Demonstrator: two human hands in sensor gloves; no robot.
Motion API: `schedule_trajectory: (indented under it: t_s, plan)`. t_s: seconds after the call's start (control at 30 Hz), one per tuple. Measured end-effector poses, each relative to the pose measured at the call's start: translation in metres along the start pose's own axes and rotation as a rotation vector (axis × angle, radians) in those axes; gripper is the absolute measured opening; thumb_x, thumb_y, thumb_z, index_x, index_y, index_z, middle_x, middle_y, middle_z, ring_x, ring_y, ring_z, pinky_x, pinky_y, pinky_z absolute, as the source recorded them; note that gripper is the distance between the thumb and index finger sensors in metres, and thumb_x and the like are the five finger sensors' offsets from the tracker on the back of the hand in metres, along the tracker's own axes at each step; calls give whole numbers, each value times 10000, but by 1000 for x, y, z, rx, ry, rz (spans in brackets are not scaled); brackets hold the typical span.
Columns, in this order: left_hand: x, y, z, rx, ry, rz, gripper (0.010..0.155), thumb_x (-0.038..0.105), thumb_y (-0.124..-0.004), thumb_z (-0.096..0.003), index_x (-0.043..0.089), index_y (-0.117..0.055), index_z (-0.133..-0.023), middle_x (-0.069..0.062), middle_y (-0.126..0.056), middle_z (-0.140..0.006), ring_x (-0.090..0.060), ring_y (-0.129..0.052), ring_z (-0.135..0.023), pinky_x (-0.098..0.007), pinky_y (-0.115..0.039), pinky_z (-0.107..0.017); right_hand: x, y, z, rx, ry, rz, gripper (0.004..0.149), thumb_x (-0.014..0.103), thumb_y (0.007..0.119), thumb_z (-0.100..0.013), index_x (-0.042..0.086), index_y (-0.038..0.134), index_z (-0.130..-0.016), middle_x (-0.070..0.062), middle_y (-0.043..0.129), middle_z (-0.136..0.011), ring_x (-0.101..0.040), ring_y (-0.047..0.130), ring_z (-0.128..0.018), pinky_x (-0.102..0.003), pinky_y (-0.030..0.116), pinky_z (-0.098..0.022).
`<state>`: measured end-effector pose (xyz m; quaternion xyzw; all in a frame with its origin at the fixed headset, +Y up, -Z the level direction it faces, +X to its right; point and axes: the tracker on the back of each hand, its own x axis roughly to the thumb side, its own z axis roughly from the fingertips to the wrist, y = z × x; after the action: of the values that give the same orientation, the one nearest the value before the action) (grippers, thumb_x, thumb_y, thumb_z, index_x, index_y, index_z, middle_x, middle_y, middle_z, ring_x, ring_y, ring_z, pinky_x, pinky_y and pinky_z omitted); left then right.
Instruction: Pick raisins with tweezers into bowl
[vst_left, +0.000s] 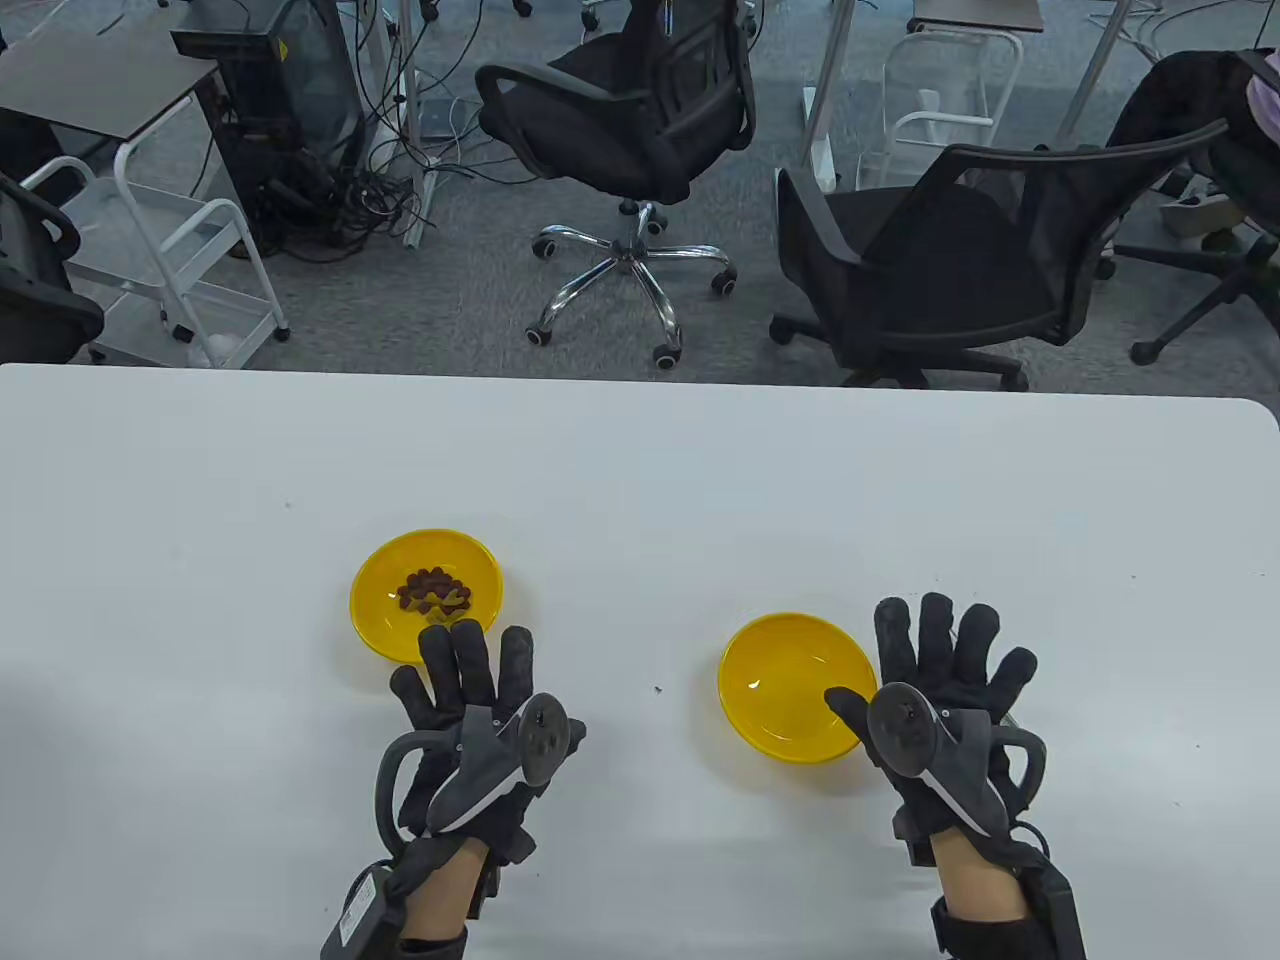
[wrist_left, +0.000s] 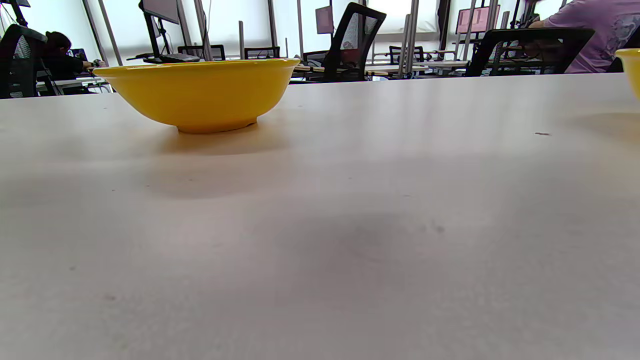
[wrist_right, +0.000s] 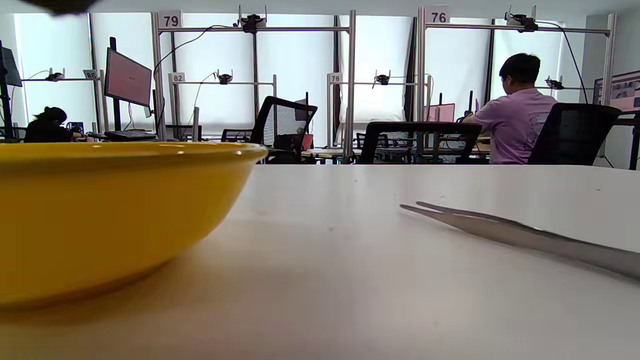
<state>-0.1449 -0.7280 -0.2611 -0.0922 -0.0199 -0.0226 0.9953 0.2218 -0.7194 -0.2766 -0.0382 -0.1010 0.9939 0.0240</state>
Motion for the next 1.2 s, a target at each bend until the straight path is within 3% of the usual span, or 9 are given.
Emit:
schedule_trajectory:
  t_s: [0.97,1.2]
  plan:
    - [1,-2,-1,-14,-4,6,956,713,-399,-527,107,104,-1069,-394,87,-1109,-675,25,-1013,-833,-105,-624,3,1,1,12,-8,43,928,678,603,-391,256,216,-1121,-170,244,-1195,-575,174,-1112,-791,143,-665]
    - [1,-2,-3,-15,5,12,957,711,-403,-527,107,106,-1068,-392,90,-1108,-672,29,-1013,-832,-101,-625,-22,0,-11,26,157,-61,878,610,650,-423,246,257,-1118,-168,285,-1186,-570,216,-1110,-783,167,-672]
